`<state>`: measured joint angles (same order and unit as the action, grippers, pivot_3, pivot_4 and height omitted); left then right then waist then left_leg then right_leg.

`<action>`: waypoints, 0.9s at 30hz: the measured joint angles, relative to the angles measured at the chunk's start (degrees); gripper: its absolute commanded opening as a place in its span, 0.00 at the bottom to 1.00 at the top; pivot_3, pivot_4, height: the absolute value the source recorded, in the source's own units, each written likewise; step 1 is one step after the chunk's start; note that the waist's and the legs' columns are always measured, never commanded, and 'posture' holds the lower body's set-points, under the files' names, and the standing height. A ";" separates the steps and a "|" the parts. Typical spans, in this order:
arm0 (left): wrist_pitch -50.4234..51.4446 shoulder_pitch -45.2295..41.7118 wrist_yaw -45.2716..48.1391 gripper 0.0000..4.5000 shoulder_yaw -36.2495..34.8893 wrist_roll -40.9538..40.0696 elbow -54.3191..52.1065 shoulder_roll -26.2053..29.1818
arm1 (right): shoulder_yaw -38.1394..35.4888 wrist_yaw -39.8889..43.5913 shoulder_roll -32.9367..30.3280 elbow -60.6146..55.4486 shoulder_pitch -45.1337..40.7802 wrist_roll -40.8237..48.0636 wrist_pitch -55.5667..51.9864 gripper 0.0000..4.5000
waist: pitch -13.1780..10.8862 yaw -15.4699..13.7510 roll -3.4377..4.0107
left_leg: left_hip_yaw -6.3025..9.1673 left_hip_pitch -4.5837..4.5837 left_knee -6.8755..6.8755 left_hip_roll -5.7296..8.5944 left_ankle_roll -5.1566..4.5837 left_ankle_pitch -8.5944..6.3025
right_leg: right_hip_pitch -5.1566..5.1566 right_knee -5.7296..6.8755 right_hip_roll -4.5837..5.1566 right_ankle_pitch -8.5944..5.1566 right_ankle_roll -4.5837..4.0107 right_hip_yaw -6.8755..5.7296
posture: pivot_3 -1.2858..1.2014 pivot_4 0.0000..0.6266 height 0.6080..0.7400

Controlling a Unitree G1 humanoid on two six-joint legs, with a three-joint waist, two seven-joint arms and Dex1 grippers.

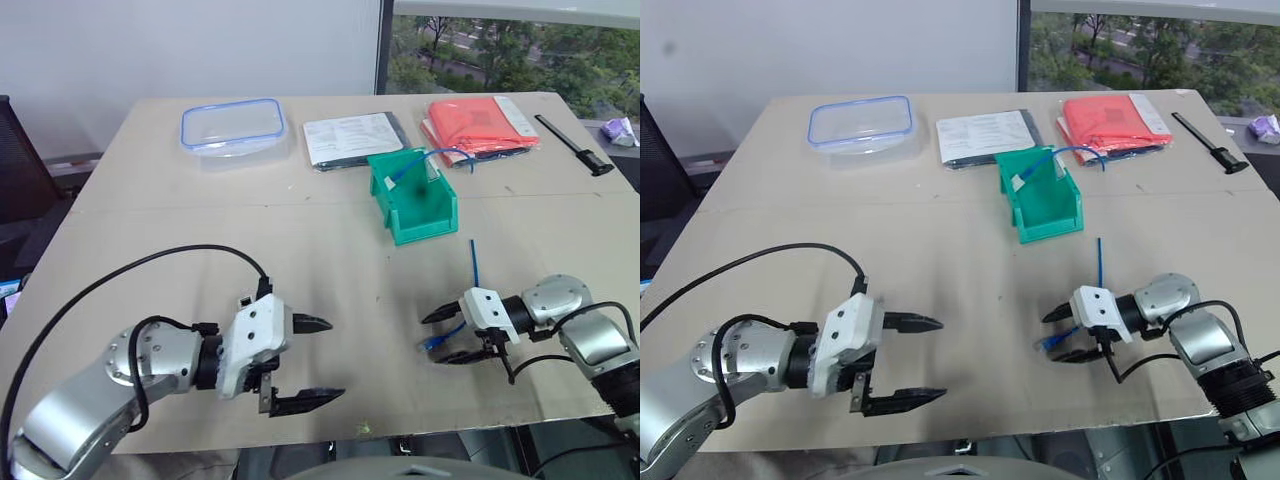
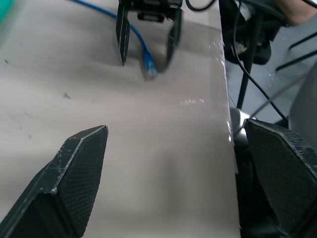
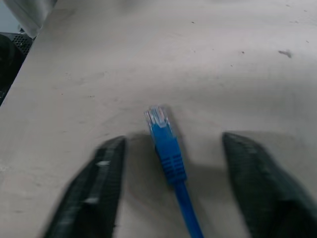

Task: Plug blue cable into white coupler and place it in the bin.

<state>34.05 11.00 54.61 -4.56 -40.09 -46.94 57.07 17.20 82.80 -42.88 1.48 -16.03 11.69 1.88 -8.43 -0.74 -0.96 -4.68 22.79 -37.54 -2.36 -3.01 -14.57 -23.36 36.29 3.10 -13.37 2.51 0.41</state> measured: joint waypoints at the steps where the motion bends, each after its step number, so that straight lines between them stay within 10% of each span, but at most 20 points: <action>1: -0.16 0.10 0.30 1.00 -0.09 0.03 0.00 0.01 | 0.37 0.12 0.35 0.81 -0.56 -0.26 0.96 0.21 | 0.00 0.00 0.00 | 0.00 0.00 -0.01 0.01 0.01 0.01 | 0.00 0.01 0.00 0.00 0.00 0.00 | 0.52 0.24 1.00; 3: -0.37 0.19 0.67 1.00 -0.61 0.05 0.00 0.01 | 0.49 0.40 0.58 1.75 -1.08 -0.61 2.00 0.01 | 0.00 0.00 -0.01 | 0.00 0.00 -0.02 0.01 0.02 0.01 | 0.00 0.04 0.00 0.00 0.00 0.00 | 0.52 0.24 1.00; 20: 5.33 -10.53 -9.49 1.00 -3.76 -0.40 8.16 -5.28 | 0.87 -12.52 16.71 14.83 -19.72 -4.75 -8.10 0.01 | -0.10 0.61 -0.06 | 0.01 0.01 -0.58 -0.01 0.08 0.05 | -0.04 0.62 -0.08 0.03 -0.03 0.05 | 0.52 0.24 1.00; 27: 5.57 -19.26 -8.36 1.00 -0.51 2.37 16.50 -5.29 | 2.08 -14.27 19.82 22.53 -23.58 -7.22 -6.70 0.59 | -0.15 0.48 -0.09 | 0.00 0.15 -0.56 0.04 0.21 0.11 | -0.10 0.58 -0.05 0.04 -0.01 0.02 | 0.52 0.24 1.00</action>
<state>39.62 -8.26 46.25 -5.07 -37.72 -30.44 51.78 19.29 68.53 -23.06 24.01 -39.61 4.47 -4.82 -8.57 -0.27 -1.06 -4.68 22.93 -38.10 -2.32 -2.80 -14.46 -23.45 36.87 3.05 -13.34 2.50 0.43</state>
